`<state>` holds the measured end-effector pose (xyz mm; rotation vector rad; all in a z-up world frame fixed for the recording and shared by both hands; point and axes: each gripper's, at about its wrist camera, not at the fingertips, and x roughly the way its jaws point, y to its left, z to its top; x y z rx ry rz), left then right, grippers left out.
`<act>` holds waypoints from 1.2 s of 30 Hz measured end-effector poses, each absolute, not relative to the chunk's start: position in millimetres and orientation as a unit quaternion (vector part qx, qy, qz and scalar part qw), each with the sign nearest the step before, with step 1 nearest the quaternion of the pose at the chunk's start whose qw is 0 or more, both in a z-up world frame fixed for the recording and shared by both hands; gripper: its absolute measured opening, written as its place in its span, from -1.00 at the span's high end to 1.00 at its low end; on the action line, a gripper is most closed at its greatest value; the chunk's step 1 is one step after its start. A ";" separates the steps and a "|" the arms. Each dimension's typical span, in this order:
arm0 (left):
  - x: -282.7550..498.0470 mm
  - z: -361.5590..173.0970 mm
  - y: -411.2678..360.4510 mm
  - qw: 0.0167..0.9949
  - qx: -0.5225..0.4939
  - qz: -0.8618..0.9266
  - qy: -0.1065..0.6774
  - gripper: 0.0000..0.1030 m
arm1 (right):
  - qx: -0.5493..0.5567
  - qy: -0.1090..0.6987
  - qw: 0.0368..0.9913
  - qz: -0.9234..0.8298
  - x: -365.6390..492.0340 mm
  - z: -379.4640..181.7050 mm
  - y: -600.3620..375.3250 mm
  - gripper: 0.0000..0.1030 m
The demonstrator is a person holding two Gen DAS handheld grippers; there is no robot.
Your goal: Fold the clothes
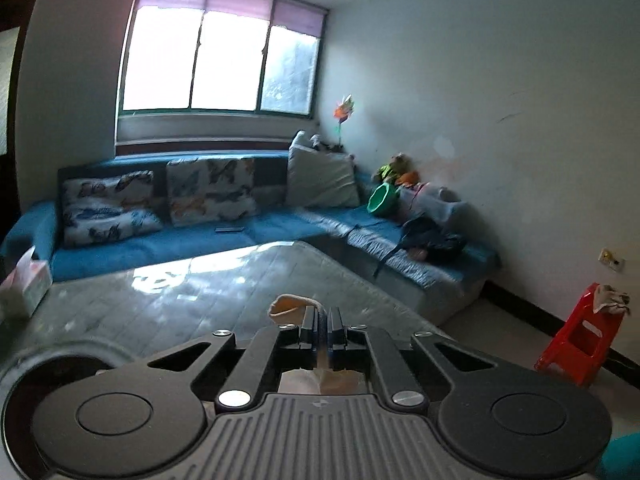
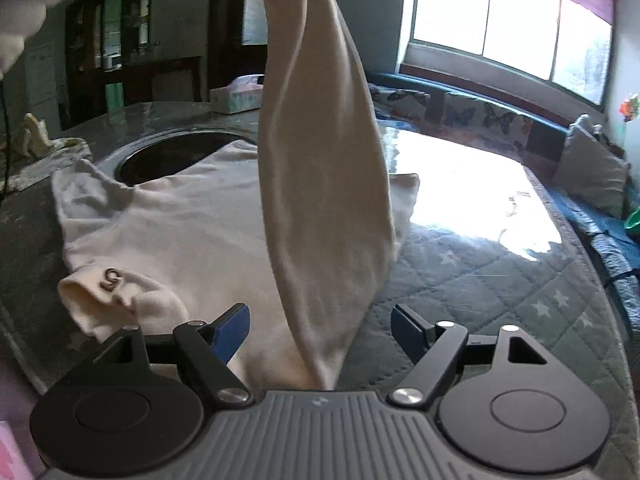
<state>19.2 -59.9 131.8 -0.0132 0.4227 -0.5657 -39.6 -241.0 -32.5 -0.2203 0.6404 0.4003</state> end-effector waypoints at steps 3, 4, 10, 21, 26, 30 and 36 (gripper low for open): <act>17.0 134.2 -54.5 0.939 -0.015 -0.279 0.201 0.91 | -0.113 0.316 0.924 0.181 -40.3 -34.4 -246.9 -0.54; 17.2 132.5 -50.8 0.939 -0.018 -0.276 0.203 0.91 | -0.115 0.317 0.925 0.177 -40.6 -35.0 -248.9 -0.54; 17.2 107.9 -21.2 0.941 -0.037 -0.246 0.230 0.91 | -0.126 0.325 0.925 0.149 -42.1 -38.6 -260.7 -0.57; 11.7 14.8 46.7 0.924 -0.070 -0.166 0.338 0.90 | -0.158 0.340 0.908 0.185 -48.6 -34.4 -269.9 -0.61; 6.2 -12.1 52.9 0.920 -0.050 -0.144 0.362 0.86 | -0.140 0.365 0.893 0.224 -49.9 -21.0 -280.9 -0.40; -1.9 -17.7 60.0 0.923 -0.041 -0.122 0.362 0.85 | -0.114 0.357 0.896 0.237 -40.5 -5.7 -282.4 -0.11; -7.0 -5.4 59.3 0.930 -0.046 -0.142 0.335 0.85 | -0.087 0.357 0.892 0.262 -1.7 -8.2 -264.9 0.32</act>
